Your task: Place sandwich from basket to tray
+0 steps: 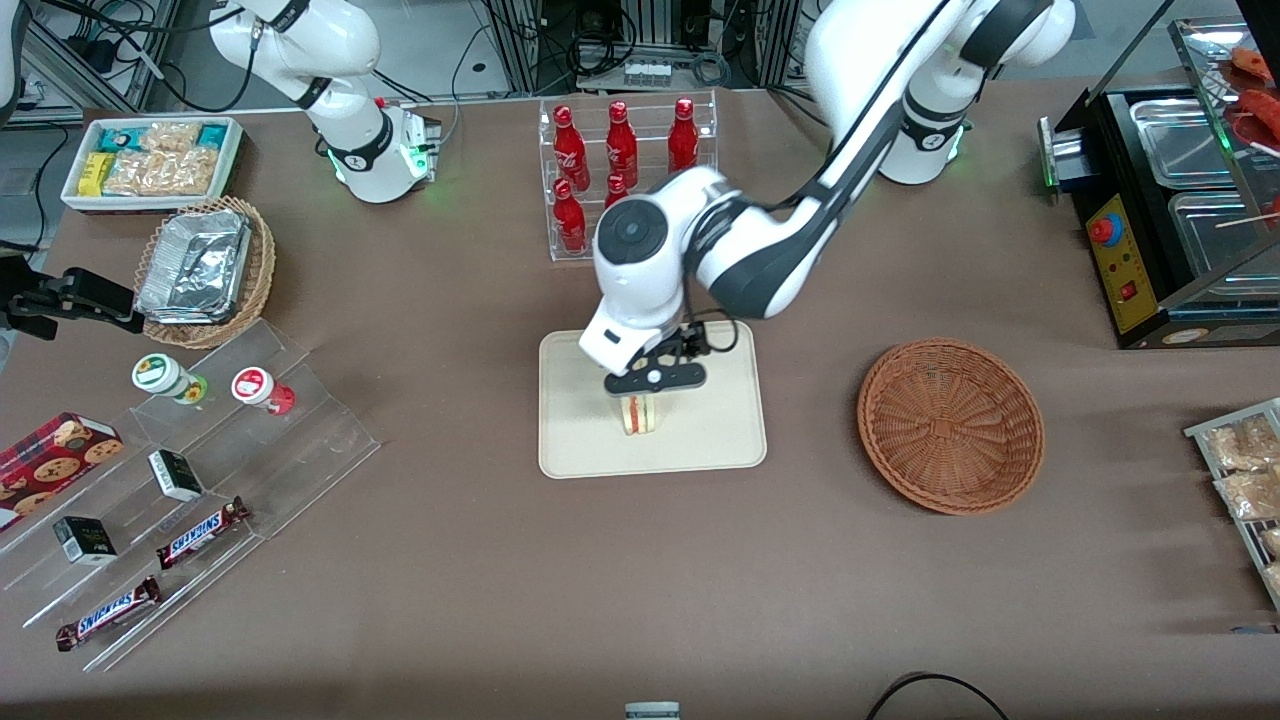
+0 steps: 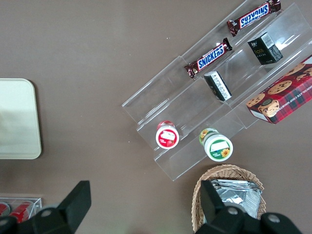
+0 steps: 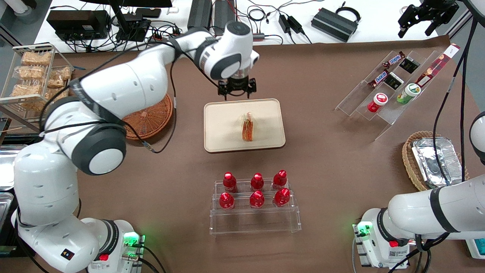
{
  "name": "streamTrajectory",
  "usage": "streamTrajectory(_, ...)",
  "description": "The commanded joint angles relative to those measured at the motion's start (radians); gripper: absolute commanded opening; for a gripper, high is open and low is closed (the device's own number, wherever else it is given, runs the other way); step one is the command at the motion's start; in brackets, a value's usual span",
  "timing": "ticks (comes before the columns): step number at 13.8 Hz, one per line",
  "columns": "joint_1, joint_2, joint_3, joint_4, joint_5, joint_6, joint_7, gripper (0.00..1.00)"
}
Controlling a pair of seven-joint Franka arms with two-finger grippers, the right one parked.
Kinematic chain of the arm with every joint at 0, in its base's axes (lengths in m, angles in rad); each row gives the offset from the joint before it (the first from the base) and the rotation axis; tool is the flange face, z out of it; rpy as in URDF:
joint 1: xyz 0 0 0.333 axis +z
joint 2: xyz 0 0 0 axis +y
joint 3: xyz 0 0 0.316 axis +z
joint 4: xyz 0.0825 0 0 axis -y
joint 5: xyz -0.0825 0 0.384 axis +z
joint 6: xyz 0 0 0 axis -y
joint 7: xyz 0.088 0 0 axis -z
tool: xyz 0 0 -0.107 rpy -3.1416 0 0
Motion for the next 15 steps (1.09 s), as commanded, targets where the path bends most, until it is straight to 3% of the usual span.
streamTrajectory(1,0.021,-0.088,0.001,-0.024,0.003,-0.058,0.042,1.00)
streamTrajectory(7,0.132,-0.216,0.002,-0.022,0.002,-0.193,0.270,1.00)
streamTrajectory(15,0.428,-0.357,0.002,-0.028,-0.077,-0.357,0.477,1.00)
